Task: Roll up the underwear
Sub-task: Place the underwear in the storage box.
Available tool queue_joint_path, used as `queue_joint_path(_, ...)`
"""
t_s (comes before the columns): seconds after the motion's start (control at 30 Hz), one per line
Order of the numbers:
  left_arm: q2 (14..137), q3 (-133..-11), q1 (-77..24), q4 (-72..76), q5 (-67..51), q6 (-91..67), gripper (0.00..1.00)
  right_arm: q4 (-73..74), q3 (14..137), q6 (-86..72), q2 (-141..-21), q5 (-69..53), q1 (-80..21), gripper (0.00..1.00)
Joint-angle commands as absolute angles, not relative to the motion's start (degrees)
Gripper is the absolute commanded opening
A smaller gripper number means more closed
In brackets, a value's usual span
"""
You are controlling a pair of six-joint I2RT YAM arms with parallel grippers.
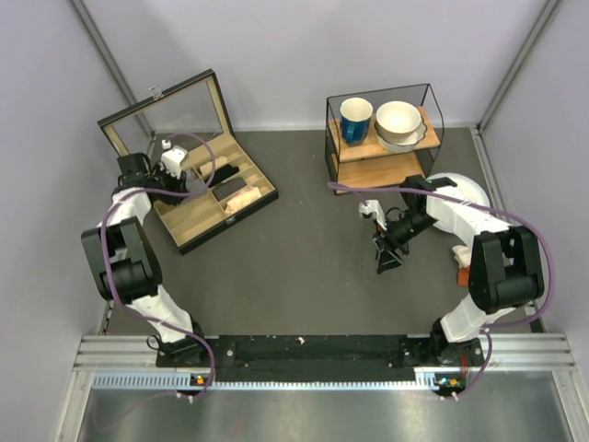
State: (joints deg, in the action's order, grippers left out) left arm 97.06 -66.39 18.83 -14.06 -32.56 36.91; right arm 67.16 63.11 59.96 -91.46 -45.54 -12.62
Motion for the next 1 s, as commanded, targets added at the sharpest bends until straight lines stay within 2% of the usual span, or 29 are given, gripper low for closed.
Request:
queue_joint_path(0.0, 101.5, -73.6, 19.3, -17.4, -34.1, 41.5, 0.1, 67.7, 62.8, 61.2, -90.8, -46.8, -12.4, 0.59)
queue_joint_path(0.13, 105.9, -78.6, 19.3, -21.6, -33.0, 42.4, 0.09, 67.7, 62.8, 61.2, -91.3, -46.6, -12.3, 0.58)
queue_joint_path(0.33, 108.9, -77.5, 19.3, -23.5, -29.5, 42.9, 0.09, 67.7, 62.8, 61.3, -91.5, -46.3, -12.3, 0.59)
queue_joint_path(0.5, 110.2, -75.8, 19.3, -24.2, -25.3, 43.3, 0.15, 67.7, 62.8, 61.6, -91.2, -46.3, -12.3, 0.58)
queue_joint_path(0.57, 111.3, -75.8, 19.2, -24.6, -23.1, 43.1, 0.2, 67.8, 62.8, 61.4, -90.7, -46.2, -12.3, 0.59)
queue_joint_path(0.7, 111.4, -76.7, 19.3, -25.8, -21.7, 41.1, 0.41, 67.9, 62.6, 61.5, -89.7, -46.1, -12.2, 0.59)
queue_joint_path(0.83, 109.1, -79.8, 19.4, -26.4, -21.3, 36.3, 0.57, 67.9, 62.5, 61.6, -89.4, -46.1, -12.3, 0.59)
queue_joint_path(0.97, 106.0, -81.8, 19.4, -26.5, -22.9, 32.3, 0.63, 68.0, 62.3, 61.9, -89.0, -46.2, -12.3, 0.59)
